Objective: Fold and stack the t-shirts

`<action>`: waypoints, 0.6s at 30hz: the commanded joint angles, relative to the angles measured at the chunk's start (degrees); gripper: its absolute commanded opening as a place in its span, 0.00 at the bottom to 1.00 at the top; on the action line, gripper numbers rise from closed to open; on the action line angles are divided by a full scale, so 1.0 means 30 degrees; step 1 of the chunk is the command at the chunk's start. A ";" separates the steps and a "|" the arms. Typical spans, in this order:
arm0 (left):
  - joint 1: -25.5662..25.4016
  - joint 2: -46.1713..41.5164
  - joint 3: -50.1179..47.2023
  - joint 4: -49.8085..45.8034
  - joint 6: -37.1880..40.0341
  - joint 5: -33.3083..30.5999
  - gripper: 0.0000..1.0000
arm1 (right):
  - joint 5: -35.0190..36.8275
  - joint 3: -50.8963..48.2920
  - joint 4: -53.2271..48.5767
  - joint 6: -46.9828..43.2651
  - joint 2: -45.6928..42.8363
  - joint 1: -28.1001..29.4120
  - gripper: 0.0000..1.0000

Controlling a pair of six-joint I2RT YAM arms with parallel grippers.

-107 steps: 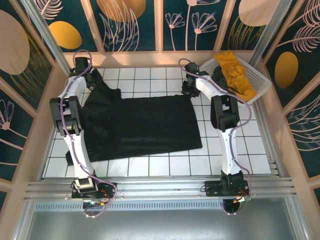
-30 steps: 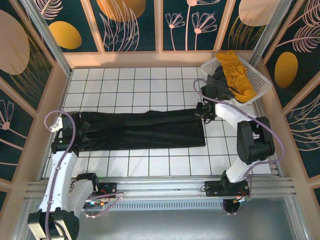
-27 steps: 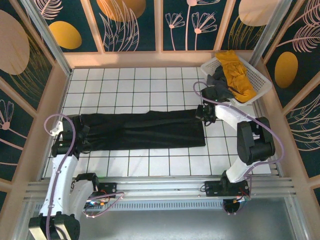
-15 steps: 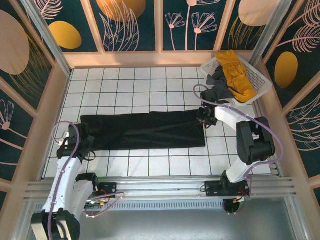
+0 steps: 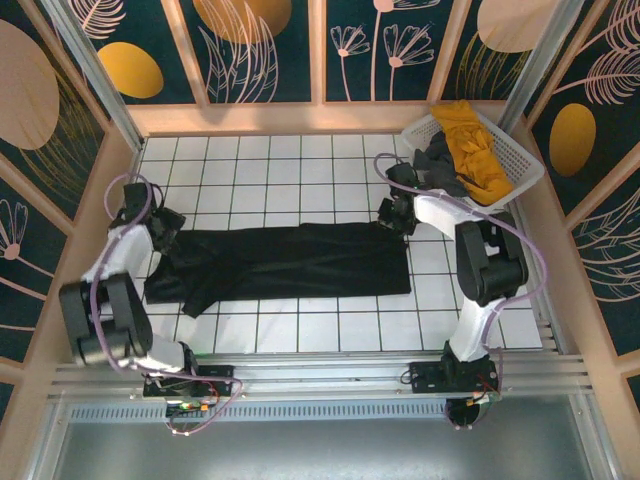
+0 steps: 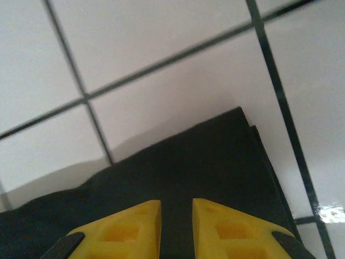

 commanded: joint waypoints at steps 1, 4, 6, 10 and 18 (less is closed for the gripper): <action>0.0716 0.2408 0.2229 0.0196 0.2857 0.1763 0.58 | -0.0033 0.0771 -0.0551 0.0955 0.1149 -0.0221 0.24; 0.0747 0.4417 0.3418 -0.0788 0.4070 0.2011 0.58 | 0.0635 0.0984 -0.0943 0.1146 0.1805 -0.0353 0.25; 0.0747 0.4934 0.3469 -0.1190 0.4327 0.1283 0.57 | 0.0871 0.0964 -0.1119 0.1227 0.2015 -0.0383 0.26; 0.0747 0.5146 0.3011 -0.0940 0.4520 -0.0075 0.52 | 0.1501 0.0689 -0.1057 0.1314 0.2140 -0.0489 0.27; 0.0869 0.7266 0.3943 -0.1251 0.5285 -0.1832 0.20 | 0.2948 0.0352 -0.0961 0.0699 0.2411 -0.1233 0.28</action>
